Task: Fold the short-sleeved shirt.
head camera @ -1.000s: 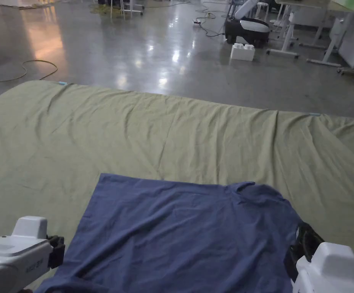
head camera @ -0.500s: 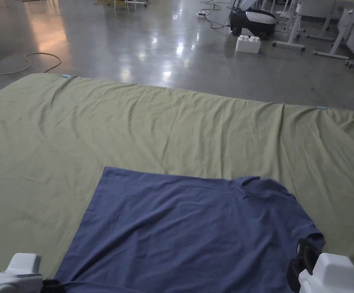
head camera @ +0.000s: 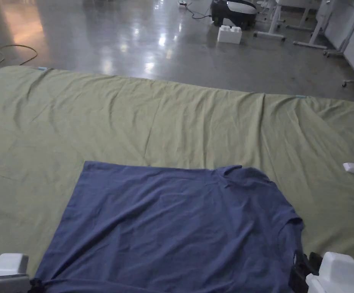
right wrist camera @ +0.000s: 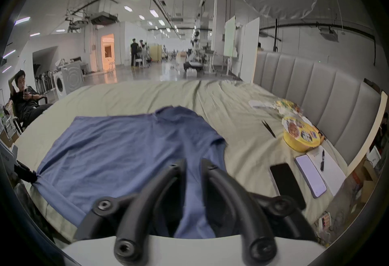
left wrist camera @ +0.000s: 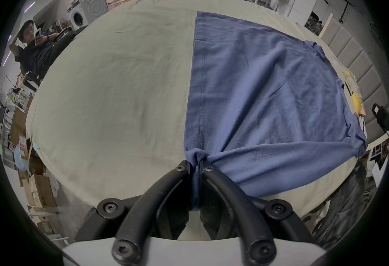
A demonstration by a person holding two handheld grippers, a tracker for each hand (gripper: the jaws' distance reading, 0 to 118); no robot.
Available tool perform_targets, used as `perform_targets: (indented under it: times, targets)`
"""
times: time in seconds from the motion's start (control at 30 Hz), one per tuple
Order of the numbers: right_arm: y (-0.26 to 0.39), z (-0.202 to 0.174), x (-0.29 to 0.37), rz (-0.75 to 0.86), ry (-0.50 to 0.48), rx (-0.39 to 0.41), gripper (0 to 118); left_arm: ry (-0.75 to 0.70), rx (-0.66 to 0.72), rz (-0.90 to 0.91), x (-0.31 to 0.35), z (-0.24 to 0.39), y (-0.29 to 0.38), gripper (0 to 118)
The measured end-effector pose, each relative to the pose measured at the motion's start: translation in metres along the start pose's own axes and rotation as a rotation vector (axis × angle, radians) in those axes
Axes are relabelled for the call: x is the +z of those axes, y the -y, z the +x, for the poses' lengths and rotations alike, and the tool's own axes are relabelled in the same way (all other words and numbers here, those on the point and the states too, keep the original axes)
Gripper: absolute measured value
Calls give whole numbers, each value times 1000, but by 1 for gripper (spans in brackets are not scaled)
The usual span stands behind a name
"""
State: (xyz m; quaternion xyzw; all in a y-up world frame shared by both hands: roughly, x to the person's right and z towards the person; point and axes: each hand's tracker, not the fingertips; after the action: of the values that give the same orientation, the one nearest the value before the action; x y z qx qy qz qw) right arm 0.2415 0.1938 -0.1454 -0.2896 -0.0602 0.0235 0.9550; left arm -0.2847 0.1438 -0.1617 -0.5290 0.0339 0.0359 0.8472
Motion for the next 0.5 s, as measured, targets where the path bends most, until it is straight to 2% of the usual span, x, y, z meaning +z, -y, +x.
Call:
perform_targets:
  times: [0.1,0.27,0.4,0.5]
  targets:
    - [7,26,3,-121,2,3,60,3,1,21,6,-3,2,7]
    - [30,47,3,-302,-35,53,75,-5,-7,44,13,-5,2,7]
    - [53,40,-9,-441,-36,125,75,-8,-16,52,12,-5,1,7]
    - [68,34,-26,-512,-40,150,72,-13,-28,52,10,-3,1,7]
